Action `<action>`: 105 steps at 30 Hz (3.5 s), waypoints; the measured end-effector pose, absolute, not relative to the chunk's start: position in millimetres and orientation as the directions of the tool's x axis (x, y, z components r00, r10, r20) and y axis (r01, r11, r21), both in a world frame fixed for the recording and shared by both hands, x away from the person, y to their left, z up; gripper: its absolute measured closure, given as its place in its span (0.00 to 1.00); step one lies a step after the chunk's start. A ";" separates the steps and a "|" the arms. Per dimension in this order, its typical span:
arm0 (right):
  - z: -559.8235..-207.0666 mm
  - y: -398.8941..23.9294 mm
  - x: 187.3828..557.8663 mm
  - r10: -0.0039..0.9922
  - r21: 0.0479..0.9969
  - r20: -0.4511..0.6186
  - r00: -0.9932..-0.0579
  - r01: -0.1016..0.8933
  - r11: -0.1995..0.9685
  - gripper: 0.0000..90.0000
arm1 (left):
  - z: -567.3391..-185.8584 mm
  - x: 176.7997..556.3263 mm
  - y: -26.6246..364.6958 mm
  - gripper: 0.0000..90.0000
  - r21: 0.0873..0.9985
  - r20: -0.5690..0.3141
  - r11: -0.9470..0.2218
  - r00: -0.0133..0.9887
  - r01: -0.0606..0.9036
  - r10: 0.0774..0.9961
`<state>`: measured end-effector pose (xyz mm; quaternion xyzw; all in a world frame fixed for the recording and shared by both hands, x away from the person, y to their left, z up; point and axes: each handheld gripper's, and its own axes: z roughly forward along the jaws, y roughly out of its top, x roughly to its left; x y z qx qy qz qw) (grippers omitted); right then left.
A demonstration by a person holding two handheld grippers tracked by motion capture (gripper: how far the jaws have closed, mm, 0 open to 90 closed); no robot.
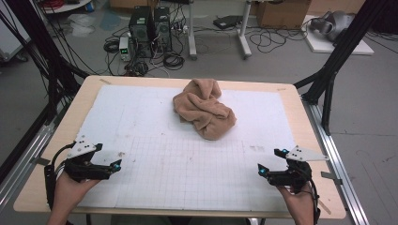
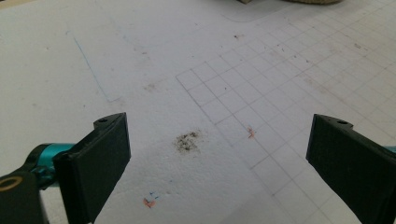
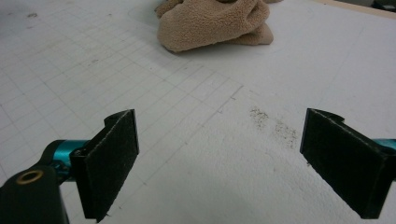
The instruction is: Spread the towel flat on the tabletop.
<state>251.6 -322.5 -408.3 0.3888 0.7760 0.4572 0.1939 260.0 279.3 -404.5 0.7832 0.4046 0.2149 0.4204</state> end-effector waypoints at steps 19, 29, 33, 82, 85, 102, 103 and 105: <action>-400.6 -314.4 252.1 0.761 0.867 0.037 -0.648 0.399 0.298 0.12 | -398.3 260.5 273.8 0.08 0.833 -0.011 -0.328 0.606 0.446 0.795; -382.6 -293.6 281.4 0.730 0.864 0.025 -0.683 0.382 0.328 0.12 | -391.1 266.2 263.3 0.08 0.835 -0.009 -0.339 0.627 0.433 0.779; -371.4 -280.6 301.9 0.710 0.864 0.013 -0.704 0.366 0.346 0.12 | -389.6 270.3 260.2 0.08 0.838 -0.018 -0.333 0.631 0.433 0.776; -364.9 -171.5 381.3 0.526 0.780 -0.088 -0.846 0.270 0.564 0.95 | -386.5 282.5 242.5 0.16 0.848 -0.059 -0.309 0.656 0.431 0.753; -355.1 -170.7 365.0 0.484 0.797 -0.099 -0.870 0.222 0.562 0.95 | -385.9 281.8 239.7 0.17 0.849 -0.062 -0.309 0.661 0.428 0.748; -332.4 -180.0 254.7 0.279 0.837 -0.105 -0.955 0.067 0.542 0.94 | -378.4 279.1 218.0 0.21 0.854 -0.054 -0.335 0.709 0.398 0.703; -334.7 -178.9 251.1 0.264 0.835 -0.100 -0.959 0.063 0.546 0.94 | -379.0 279.7 216.0 0.22 0.852 -0.052 -0.343 0.715 0.396 0.697; -344.4 -175.8 245.4 0.224 0.813 -0.080 -0.971 0.066 0.578 0.90 | -380.9 280.7 210.7 0.22 0.847 -0.054 -0.353 0.724 0.398 0.688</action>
